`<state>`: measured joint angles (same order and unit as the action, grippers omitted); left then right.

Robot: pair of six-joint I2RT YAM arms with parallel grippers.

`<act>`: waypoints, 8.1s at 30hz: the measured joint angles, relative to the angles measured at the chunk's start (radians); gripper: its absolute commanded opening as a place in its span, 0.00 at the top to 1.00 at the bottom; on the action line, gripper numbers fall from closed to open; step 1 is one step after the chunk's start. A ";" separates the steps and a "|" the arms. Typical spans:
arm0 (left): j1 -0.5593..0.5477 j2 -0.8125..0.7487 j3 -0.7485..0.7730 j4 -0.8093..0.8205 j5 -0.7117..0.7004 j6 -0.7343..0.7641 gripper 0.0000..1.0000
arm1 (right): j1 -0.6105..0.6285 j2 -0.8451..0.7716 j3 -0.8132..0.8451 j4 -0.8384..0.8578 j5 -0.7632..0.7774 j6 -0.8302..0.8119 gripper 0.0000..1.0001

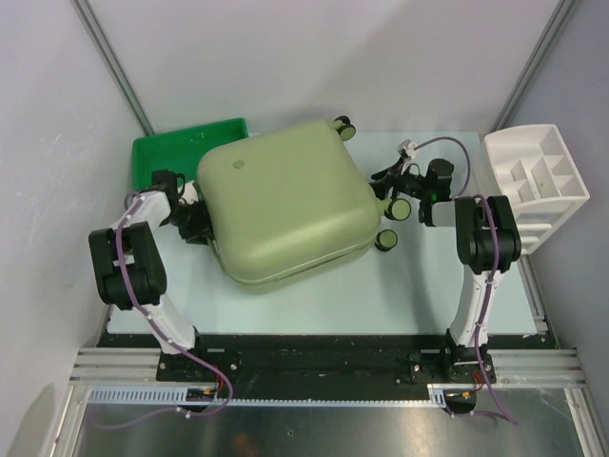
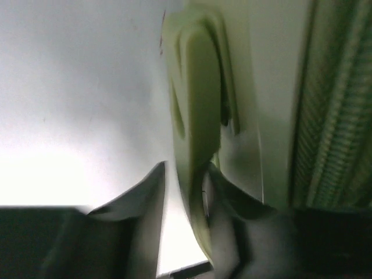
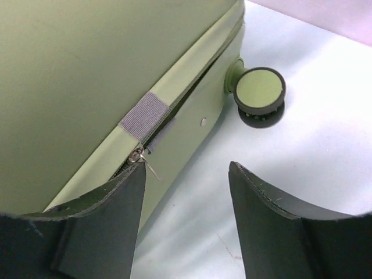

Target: Open, take out, and arrange the luggage

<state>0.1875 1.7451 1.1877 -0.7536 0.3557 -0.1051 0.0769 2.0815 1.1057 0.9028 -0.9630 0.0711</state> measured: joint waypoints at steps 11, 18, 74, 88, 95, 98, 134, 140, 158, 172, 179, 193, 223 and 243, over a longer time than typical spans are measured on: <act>0.172 -0.193 -0.039 0.146 0.160 -0.003 0.00 | -0.060 -0.231 0.023 -0.583 0.106 -0.052 0.36; 0.229 -0.387 -0.091 0.208 0.347 -0.062 0.03 | -0.014 -0.206 0.030 -0.822 0.214 -0.042 0.45; -0.334 -0.616 0.014 0.282 0.463 0.119 0.00 | 0.612 -0.944 -0.696 -0.632 0.565 0.115 0.30; -1.117 -0.584 0.040 -0.115 0.200 1.095 0.00 | 0.233 -1.377 -0.624 -0.968 0.450 -0.180 0.18; -1.243 -0.401 0.153 -0.126 0.135 1.247 0.00 | 0.033 -1.188 -0.681 -0.933 0.306 -0.261 0.19; -1.258 -0.352 0.181 -0.125 0.125 1.272 0.00 | 0.047 -1.159 -0.703 -0.874 0.272 -0.286 0.20; -1.292 -0.183 0.212 -0.104 0.075 1.366 0.53 | 0.378 -0.978 -0.831 -0.414 0.694 -0.036 0.29; -1.304 -0.235 0.125 -0.057 0.097 1.415 0.77 | 0.370 -1.008 -0.872 -0.333 0.689 -0.037 0.31; -1.246 -0.417 0.066 -0.192 0.120 1.415 0.00 | 0.440 -1.021 -0.906 -0.264 0.731 -0.049 0.28; -1.285 -0.207 0.299 -0.228 -0.035 1.300 0.03 | 0.414 -1.091 -0.907 -0.318 0.729 -0.045 0.25; -1.287 -0.095 0.306 -0.227 -0.085 1.285 0.46 | 0.402 -1.087 -0.907 -0.317 0.726 -0.039 0.27; -1.257 -0.297 0.076 -0.127 -0.067 1.345 0.95 | 0.468 -0.947 -0.907 -0.210 0.749 -0.046 0.35; -1.236 -0.323 0.052 -0.122 -0.029 1.346 1.00 | 0.569 -0.909 -0.900 -0.135 0.858 -0.057 0.93; -1.198 -0.507 -0.124 -0.076 -0.002 1.409 1.00 | 0.437 -1.048 -0.884 -0.333 0.821 -0.024 1.00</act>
<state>-1.0107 1.2385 1.0637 -0.8291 0.3534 1.3041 0.5137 1.0336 0.2214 0.5694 -0.1425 0.0471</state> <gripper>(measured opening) 0.550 0.158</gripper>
